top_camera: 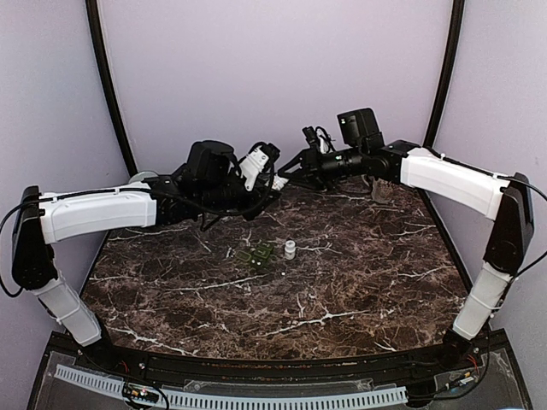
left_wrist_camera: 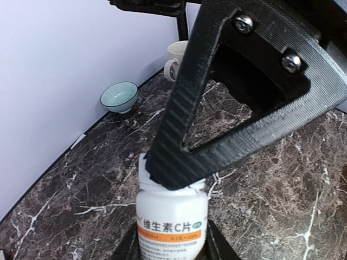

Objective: Sort the pills into containers
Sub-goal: Screw the lid of the pill bottle onto the pill bottle.

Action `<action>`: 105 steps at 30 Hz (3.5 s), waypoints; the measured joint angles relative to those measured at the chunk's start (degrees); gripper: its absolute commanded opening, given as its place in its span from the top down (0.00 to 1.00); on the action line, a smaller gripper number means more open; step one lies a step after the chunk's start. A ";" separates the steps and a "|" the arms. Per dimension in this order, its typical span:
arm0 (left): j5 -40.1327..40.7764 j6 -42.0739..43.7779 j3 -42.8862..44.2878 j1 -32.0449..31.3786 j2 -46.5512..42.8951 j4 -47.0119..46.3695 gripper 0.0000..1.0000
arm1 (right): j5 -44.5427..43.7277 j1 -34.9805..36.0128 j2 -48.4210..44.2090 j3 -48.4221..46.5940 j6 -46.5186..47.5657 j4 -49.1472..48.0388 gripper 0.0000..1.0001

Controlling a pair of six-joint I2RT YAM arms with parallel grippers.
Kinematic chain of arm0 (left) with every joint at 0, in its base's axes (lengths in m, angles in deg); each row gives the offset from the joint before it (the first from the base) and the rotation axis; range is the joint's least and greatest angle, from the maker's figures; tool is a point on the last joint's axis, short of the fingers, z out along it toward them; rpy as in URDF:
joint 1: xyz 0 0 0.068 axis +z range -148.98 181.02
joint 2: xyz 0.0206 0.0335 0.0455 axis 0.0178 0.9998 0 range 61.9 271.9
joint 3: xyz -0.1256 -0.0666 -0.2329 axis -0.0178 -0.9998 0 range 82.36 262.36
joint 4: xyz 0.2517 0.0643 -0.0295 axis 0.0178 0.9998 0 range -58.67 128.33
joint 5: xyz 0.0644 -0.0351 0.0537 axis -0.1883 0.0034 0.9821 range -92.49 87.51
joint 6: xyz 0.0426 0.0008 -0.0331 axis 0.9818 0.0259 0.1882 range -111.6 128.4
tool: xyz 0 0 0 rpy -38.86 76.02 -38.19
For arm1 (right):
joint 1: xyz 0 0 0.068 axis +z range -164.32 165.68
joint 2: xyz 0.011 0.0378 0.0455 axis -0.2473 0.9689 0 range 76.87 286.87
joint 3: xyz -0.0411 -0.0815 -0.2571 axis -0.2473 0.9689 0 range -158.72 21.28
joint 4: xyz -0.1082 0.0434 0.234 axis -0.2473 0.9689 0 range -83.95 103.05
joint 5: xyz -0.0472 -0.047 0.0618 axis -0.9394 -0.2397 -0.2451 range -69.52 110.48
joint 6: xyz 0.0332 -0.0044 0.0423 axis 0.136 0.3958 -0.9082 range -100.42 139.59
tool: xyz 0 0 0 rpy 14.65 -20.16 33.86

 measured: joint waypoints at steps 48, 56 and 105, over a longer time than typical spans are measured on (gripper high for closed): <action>-41.05 -18.82 -2.29 8.63 0.55 -6.08 0.85 | -0.04 0.24 -10.54 10.27 7.76 -4.46 0.48; -50.93 -26.10 -2.05 10.78 2.95 -8.57 0.84 | 1.64 -0.28 -12.15 11.89 8.92 -5.84 0.48; -64.61 -39.17 -0.87 13.57 9.40 -20.81 0.84 | 8.07 -0.11 -8.83 11.34 10.12 -6.29 0.98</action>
